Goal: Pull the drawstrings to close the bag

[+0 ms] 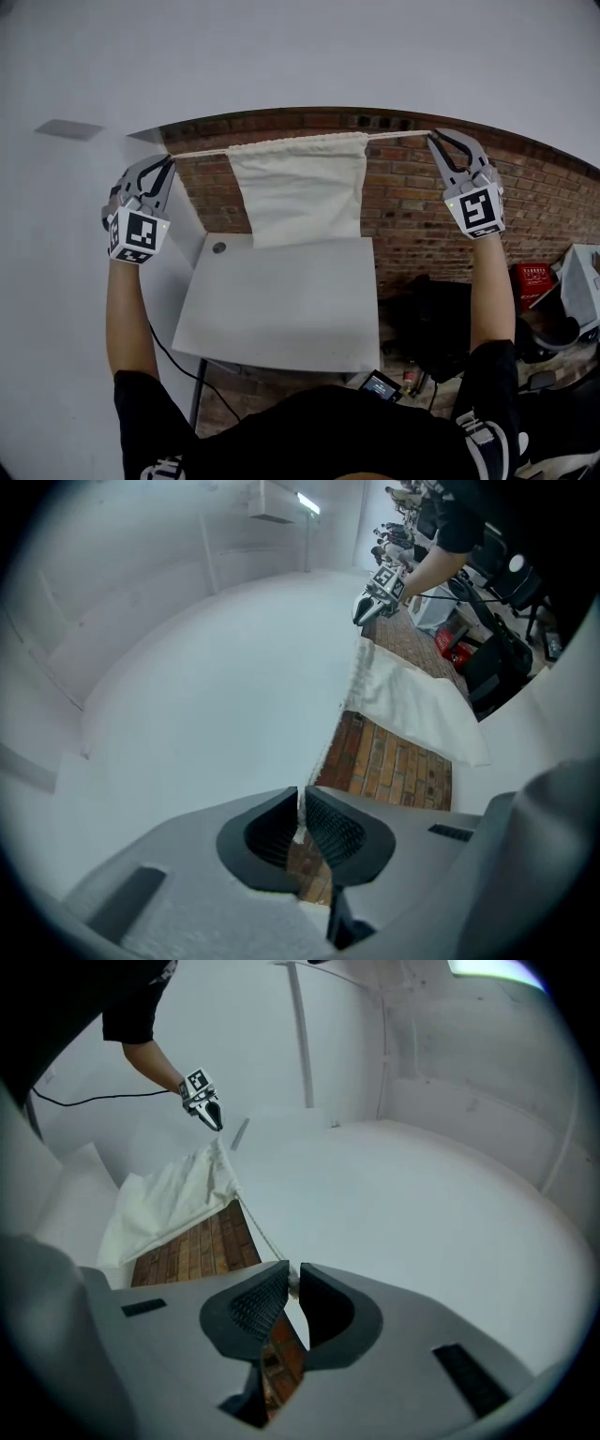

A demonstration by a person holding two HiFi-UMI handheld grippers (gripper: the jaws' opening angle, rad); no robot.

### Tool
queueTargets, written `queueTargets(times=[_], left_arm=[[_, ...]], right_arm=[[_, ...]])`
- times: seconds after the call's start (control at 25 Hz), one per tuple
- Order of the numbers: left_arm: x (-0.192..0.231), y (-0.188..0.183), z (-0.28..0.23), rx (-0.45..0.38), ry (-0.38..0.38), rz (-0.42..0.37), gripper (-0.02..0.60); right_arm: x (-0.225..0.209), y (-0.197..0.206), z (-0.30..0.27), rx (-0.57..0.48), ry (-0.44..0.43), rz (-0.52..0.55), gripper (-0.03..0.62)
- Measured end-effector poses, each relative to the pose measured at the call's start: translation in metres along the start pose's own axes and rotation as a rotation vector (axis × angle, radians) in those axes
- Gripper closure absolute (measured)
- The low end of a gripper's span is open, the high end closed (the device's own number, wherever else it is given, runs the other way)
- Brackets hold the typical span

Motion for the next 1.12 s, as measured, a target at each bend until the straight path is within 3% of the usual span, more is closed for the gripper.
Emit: queueTargets(times=[0.44,1.12], left_arm=[[0.015,0.033,-0.003,0.008,-0.014,-0.005,0.546],[0.031,0.051,0.009,0.008,-0.047,-0.016,0.546]], right_arm=[[0.001,0.002,-0.017,0.019,0.019,-0.023,0.553],[-0.014,0.013,-0.008,0.027,0.051,-0.053,0.554]])
Point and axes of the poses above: the fingertips, and each gripper's own axes: z backward along the fingers, x to its left, y out of its underside, the point moved 9 cm from there along z, backward along the fingers, and after that the axes turned 10 degrees about y, right-handed, at the moved point
